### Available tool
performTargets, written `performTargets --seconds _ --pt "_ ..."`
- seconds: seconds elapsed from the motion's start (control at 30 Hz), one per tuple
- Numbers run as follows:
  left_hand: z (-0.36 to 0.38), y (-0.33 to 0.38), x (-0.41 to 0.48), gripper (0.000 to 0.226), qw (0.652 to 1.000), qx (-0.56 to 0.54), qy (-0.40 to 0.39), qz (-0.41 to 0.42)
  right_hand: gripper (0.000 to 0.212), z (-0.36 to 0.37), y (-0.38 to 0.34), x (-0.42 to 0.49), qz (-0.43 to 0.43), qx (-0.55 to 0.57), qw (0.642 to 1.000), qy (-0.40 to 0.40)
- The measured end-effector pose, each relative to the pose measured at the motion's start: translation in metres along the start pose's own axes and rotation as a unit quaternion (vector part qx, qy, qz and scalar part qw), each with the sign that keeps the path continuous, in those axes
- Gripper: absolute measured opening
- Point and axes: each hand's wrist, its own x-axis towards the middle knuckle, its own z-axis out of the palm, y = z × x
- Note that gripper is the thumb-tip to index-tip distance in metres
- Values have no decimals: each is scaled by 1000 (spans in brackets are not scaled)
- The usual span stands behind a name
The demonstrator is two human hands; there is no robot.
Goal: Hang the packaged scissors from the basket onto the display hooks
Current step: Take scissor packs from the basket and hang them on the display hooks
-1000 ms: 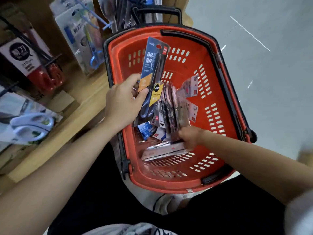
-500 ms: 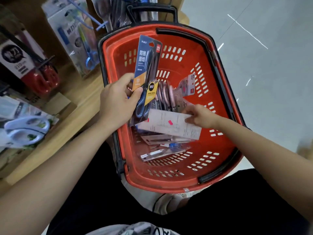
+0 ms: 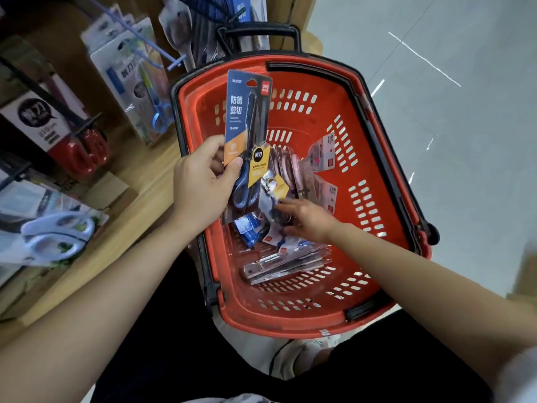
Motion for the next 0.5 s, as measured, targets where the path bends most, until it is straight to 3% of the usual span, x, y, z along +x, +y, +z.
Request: performTargets --seconds 0.17,0.3,0.37,0.43,0.5 --pt "1 1 1 20 1000 10 -3 -4 47 16 7 1 -14 -39 992 -116" --pt "1 3 1 21 1000 15 -6 -5 82 44 19 -3 -21 -250 920 -300" --pt "3 3 1 21 1000 23 -8 -3 67 48 16 -3 -25 -267 914 -303" --pt "3 2 1 20 999 32 -9 -3 45 40 11 0 -20 -207 940 -270" --pt "1 2 1 21 999 34 -8 -4 36 30 15 3 -32 -175 957 -227"
